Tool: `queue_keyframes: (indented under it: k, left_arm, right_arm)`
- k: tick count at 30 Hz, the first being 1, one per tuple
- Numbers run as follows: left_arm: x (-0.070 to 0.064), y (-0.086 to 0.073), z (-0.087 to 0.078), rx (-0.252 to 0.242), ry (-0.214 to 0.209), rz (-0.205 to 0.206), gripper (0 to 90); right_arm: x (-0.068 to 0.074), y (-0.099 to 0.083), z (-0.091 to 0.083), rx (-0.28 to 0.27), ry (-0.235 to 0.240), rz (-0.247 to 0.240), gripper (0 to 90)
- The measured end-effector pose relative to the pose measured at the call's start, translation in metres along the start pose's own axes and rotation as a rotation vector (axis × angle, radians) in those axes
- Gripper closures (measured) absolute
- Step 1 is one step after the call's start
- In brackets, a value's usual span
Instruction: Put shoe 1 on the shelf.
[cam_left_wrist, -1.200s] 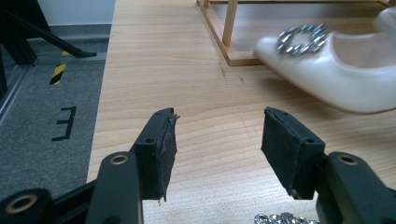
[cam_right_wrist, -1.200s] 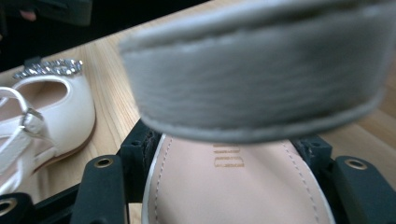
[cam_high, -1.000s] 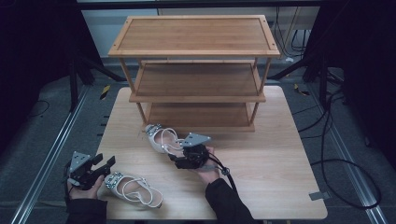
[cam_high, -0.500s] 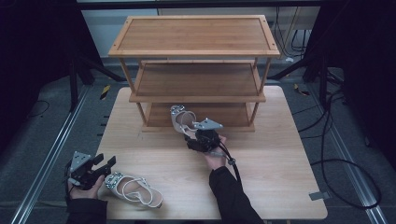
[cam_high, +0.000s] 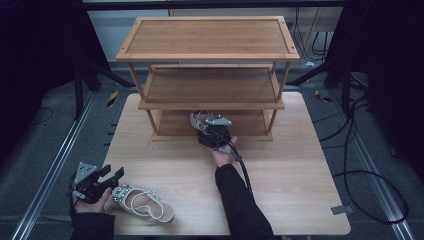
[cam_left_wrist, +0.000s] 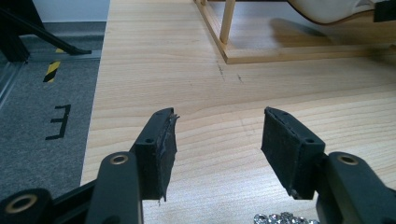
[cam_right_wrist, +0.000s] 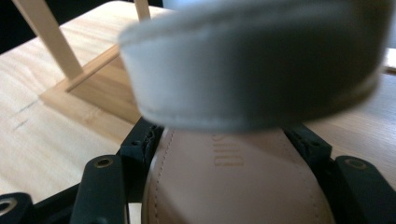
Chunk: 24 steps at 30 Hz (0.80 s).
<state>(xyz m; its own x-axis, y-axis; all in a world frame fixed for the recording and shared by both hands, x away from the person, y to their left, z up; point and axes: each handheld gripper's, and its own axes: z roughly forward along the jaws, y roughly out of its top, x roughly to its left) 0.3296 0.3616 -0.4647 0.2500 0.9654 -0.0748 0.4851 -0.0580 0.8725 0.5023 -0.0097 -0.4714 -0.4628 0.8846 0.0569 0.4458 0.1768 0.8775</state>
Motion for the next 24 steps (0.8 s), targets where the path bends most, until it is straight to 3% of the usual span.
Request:
queue_keyframes:
  k: [10,17,18,22,24]
  left_arm:
    - [-0.002,0.000,0.000,0.000,0.001,0.006,43.5]
    - [-0.005,0.001,0.000,0.006,-0.002,0.018,43.4]
    - [-0.005,0.001,0.000,0.006,-0.003,0.019,43.4]
    - [-0.005,0.001,0.001,0.009,-0.004,0.015,43.4]
    - [-0.004,0.001,0.001,0.011,-0.003,0.017,43.3]
  right_arm:
    - [0.001,-0.005,0.022,0.031,-0.044,0.010,38.7]
    - [0.001,-0.009,0.023,0.054,-0.051,-0.004,34.8]
    - [0.001,-0.009,0.022,0.067,-0.039,0.013,32.6]
    - [-0.002,-0.012,0.013,0.053,-0.045,-0.016,25.1]
    - [-0.003,-0.012,0.007,0.066,-0.025,-0.015,20.7]
